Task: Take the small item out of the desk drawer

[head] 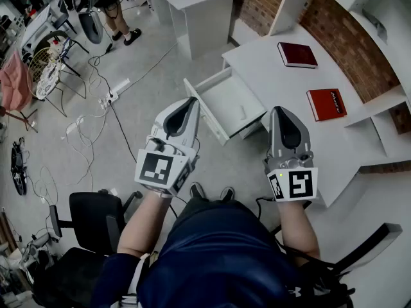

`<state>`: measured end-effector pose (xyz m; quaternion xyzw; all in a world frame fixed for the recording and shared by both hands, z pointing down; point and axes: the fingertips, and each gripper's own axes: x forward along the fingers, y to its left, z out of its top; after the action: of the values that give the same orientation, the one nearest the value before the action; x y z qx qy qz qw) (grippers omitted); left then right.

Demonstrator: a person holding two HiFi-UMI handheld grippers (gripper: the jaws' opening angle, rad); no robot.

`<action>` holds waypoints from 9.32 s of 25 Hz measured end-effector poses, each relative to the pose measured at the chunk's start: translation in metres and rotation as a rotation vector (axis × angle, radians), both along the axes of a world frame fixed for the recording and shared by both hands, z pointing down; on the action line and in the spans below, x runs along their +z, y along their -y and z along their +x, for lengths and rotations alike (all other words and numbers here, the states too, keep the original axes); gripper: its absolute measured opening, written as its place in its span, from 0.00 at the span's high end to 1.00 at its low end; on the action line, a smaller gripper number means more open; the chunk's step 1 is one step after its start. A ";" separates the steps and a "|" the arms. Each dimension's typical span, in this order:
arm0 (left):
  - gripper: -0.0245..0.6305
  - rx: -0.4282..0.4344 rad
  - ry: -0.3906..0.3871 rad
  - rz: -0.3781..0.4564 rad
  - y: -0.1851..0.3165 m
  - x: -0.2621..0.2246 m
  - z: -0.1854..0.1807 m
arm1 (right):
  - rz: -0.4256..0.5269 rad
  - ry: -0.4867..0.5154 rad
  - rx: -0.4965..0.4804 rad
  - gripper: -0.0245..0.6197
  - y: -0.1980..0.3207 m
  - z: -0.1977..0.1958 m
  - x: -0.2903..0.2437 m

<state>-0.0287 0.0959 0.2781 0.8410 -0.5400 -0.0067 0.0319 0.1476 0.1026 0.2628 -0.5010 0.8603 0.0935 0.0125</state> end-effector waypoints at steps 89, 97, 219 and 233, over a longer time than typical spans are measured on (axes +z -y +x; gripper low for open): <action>0.88 0.128 0.114 -0.628 0.160 0.319 -0.030 | -1.273 -0.433 0.039 0.79 0.187 -0.016 0.520; 0.82 0.064 0.086 -0.679 0.156 0.334 -0.058 | -1.375 -0.572 0.164 0.70 0.195 0.006 0.569; 0.82 -0.005 0.042 0.117 0.255 -0.025 -0.051 | -0.066 0.131 0.131 0.89 0.276 0.009 -0.019; 0.96 -0.003 -0.002 0.204 0.236 -0.057 -0.041 | 0.026 0.099 0.091 0.96 0.254 -0.011 -0.047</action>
<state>-0.0702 -0.1401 0.2208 0.8390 -0.5378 -0.0627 -0.0536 0.1369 -0.1511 0.2154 -0.5434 0.8337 0.0801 0.0572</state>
